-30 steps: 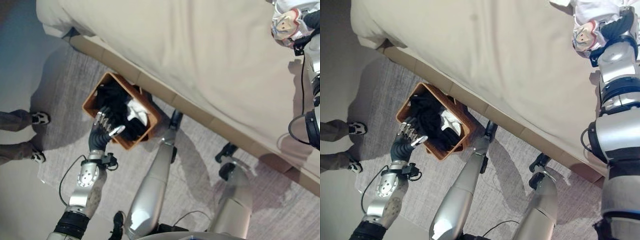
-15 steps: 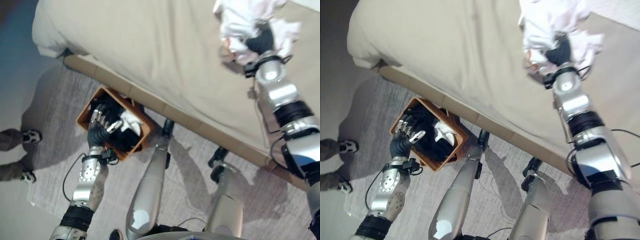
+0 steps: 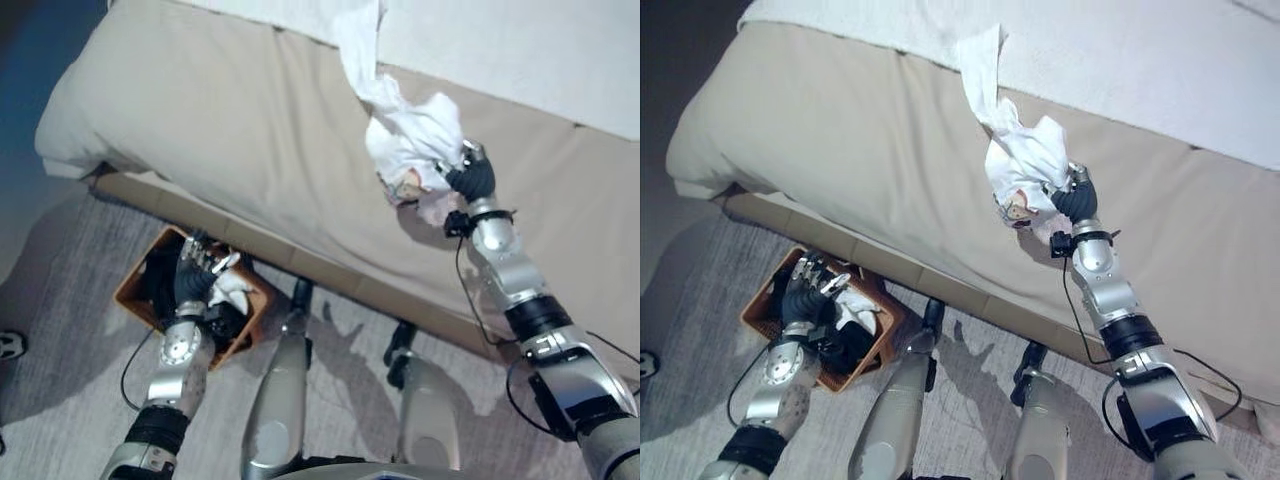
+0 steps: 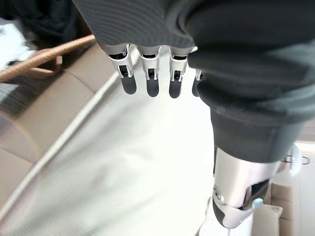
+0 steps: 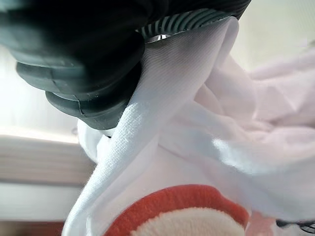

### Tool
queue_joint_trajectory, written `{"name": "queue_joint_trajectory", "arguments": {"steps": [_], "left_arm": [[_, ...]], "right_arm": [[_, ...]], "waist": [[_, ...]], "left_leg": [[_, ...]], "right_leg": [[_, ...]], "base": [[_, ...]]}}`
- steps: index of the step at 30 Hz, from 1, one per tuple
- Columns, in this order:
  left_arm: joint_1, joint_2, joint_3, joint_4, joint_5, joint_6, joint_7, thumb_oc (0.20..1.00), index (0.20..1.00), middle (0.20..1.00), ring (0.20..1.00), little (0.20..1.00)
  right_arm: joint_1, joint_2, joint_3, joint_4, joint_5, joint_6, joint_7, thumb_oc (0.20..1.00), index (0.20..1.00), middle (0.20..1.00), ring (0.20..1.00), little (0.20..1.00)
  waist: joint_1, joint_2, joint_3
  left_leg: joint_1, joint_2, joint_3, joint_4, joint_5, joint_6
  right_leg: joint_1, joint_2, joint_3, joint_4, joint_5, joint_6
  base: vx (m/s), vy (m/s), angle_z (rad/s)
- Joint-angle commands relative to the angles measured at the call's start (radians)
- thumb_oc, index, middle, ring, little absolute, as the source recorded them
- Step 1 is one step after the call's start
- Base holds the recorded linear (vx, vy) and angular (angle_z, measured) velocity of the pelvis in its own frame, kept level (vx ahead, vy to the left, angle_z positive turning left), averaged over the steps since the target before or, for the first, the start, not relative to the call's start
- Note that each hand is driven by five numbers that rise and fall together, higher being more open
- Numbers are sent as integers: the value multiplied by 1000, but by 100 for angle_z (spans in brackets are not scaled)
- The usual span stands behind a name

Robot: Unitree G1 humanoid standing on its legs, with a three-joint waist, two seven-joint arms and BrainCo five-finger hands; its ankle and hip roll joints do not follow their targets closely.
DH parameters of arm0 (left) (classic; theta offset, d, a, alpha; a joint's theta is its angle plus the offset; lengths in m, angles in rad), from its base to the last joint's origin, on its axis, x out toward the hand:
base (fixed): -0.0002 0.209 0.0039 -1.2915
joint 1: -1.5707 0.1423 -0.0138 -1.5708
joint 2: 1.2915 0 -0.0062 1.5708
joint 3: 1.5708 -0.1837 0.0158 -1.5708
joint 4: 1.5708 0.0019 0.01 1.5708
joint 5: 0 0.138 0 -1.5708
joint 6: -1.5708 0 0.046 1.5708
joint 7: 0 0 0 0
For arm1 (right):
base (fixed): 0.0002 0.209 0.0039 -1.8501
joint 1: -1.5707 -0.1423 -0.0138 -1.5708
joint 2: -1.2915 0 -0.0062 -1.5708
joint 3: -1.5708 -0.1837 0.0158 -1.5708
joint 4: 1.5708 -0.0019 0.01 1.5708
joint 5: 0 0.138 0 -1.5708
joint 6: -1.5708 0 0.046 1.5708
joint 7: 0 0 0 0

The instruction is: Pick up clothes into the bucket

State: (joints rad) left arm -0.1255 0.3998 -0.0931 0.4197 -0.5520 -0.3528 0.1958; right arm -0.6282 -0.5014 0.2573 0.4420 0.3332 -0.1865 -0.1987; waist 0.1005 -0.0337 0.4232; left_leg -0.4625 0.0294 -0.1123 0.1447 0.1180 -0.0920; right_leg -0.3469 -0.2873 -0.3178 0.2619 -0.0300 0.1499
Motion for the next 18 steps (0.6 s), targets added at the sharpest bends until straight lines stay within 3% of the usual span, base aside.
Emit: {"name": "queue_joint_trajectory", "arguments": {"steps": [1,7,10,18], "left_arm": [[-19,59,24,18,111,-23,13,1000,1000,1000,1000,1000],[-39,121,9,13,229,-2,2,1000,1000,1000,1000,1000],[-58,146,-23,-8,287,8,-15,1000,1000,1000,1000,1000],[-85,157,-137,-156,260,3,-148,1000,1000,1000,1000,1000]], "right_arm": [[4,-17,17,-122,-5,-68,71,200,200,200,200,200],[29,-71,42,-218,62,-50,165,200,200,200,200,200],[19,-113,72,-300,197,-38,259,200,200,200,200,200],[-12,-168,172,-404,436,1,398,200,200,200,200,200]], "waist": [[-22,-67,-106],[-43,-83,-193],[-56,-91,-257],[-63,-96,-355]], "left_leg": [[36,51,26,23,-31,-5],[148,79,39,-28,-34,-14],[231,93,60,-60,-43,-20],[355,115,106,-124,-52,-25]], "right_leg": [[142,-55,20,-196,152,74],[230,-35,11,-230,146,77],[288,-14,15,-257,140,77],[364,18,33,-302,137,77]], "base": [[135,-63,-10],[110,-38,-6],[114,-31,-3],[92,-25,-13]]}}
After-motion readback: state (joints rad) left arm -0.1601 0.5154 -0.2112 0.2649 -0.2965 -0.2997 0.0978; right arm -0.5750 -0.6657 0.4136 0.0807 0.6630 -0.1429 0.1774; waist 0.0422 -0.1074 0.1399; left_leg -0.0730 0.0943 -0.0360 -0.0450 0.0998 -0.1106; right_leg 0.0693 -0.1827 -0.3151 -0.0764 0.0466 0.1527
